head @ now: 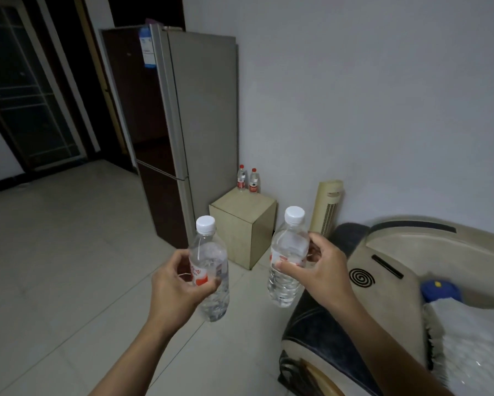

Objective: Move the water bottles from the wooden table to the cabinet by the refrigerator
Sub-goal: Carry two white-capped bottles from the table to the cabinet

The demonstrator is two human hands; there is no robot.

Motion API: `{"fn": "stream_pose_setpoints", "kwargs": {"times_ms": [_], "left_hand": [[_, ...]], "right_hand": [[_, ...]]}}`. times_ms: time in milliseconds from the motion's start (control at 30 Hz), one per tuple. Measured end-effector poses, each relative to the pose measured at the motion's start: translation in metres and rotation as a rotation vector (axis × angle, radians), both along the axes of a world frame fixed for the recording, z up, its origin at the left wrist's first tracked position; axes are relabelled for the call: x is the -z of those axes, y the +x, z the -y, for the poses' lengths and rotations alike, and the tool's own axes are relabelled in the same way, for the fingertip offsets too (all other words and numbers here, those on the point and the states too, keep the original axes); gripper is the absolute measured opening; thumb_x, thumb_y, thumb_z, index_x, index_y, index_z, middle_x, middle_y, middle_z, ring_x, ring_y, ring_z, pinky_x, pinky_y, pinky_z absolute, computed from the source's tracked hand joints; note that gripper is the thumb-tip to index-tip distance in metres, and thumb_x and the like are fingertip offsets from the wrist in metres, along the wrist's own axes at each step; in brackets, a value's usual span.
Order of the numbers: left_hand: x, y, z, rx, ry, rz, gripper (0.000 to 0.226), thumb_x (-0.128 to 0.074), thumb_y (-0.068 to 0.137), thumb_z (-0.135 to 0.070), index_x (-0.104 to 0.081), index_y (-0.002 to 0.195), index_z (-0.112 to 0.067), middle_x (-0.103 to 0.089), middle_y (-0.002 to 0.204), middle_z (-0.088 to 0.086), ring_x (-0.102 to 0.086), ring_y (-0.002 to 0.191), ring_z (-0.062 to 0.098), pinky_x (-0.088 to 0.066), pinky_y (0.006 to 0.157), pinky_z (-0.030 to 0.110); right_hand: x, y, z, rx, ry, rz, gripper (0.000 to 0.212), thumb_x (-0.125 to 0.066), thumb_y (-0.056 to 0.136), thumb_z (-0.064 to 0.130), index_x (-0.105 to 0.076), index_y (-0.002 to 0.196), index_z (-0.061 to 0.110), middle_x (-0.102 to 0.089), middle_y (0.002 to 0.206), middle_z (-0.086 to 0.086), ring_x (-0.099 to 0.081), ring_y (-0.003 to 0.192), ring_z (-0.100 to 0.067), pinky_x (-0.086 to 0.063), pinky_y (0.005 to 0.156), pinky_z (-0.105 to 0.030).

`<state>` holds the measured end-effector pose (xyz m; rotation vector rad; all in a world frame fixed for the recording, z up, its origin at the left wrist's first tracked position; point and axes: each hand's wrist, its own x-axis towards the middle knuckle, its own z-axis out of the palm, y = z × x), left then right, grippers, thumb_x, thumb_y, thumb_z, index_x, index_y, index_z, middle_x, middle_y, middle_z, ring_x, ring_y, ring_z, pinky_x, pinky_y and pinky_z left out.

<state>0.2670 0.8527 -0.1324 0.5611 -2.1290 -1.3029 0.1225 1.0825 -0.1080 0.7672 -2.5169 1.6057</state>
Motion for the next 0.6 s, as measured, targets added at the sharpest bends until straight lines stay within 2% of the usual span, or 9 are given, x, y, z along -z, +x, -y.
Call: {"fn": "stream_pose_setpoints", "kwargs": {"times_ms": [167, 267, 367, 500, 600], "left_hand": [[0.015, -0.058, 0.061, -0.001, 0.027, -0.038, 0.048, -0.092, 0.060, -0.014, -0.064, 0.098, -0.024, -0.071, 0.085, -0.008, -0.069, 0.078, 0.007, -0.058, 0.065, 0.023], [0.016, -0.091, 0.101, 0.017, 0.051, -0.065, 0.049, -0.092, 0.058, -0.012, -0.064, 0.097, -0.024, -0.071, 0.085, -0.006, -0.069, 0.076, 0.009, -0.059, 0.065, 0.023], [0.014, -0.122, 0.142, 0.046, 0.050, -0.076, 0.050, -0.092, 0.059, -0.012, -0.064, 0.099, -0.024, -0.071, 0.086, -0.005, -0.067, 0.077, 0.006, -0.055, 0.064, 0.018], [0.015, -0.162, 0.187, 0.076, 0.017, -0.058, 0.052, -0.091, 0.059, -0.010, -0.063, 0.101, -0.023, -0.070, 0.088, -0.008, -0.066, 0.079, 0.003, -0.053, 0.063, 0.014], [0.018, -0.192, 0.212, 0.079, 0.005, -0.035, 0.052, -0.092, 0.059, -0.010, -0.064, 0.101, -0.023, -0.070, 0.088, -0.008, -0.065, 0.081, 0.000, -0.052, 0.064, 0.012]], "right_hand": [[0.008, -0.046, 0.060, -0.007, 0.033, -0.016, 0.054, -0.088, 0.063, 0.040, -0.064, 0.109, 0.028, -0.071, 0.097, 0.014, -0.067, 0.089, -0.004, -0.059, 0.079, -0.031], [0.002, -0.076, 0.100, -0.002, 0.040, -0.014, 0.050, -0.090, 0.062, 0.034, -0.064, 0.104, 0.026, -0.073, 0.092, 0.013, -0.069, 0.083, -0.002, -0.060, 0.075, -0.028], [-0.005, -0.107, 0.141, -0.001, 0.036, -0.022, 0.048, -0.090, 0.063, 0.030, -0.064, 0.103, 0.025, -0.073, 0.090, 0.010, -0.069, 0.081, -0.002, -0.060, 0.072, -0.025], [0.002, -0.144, 0.185, 0.007, -0.025, -0.044, 0.046, -0.086, 0.065, 0.035, -0.061, 0.103, 0.026, -0.072, 0.094, 0.007, -0.071, 0.085, -0.007, -0.061, 0.074, -0.028], [0.010, -0.173, 0.210, 0.002, -0.046, -0.061, 0.052, -0.083, 0.065, 0.047, -0.062, 0.104, 0.021, -0.072, 0.094, 0.005, -0.071, 0.084, -0.012, -0.062, 0.073, -0.033]]}}
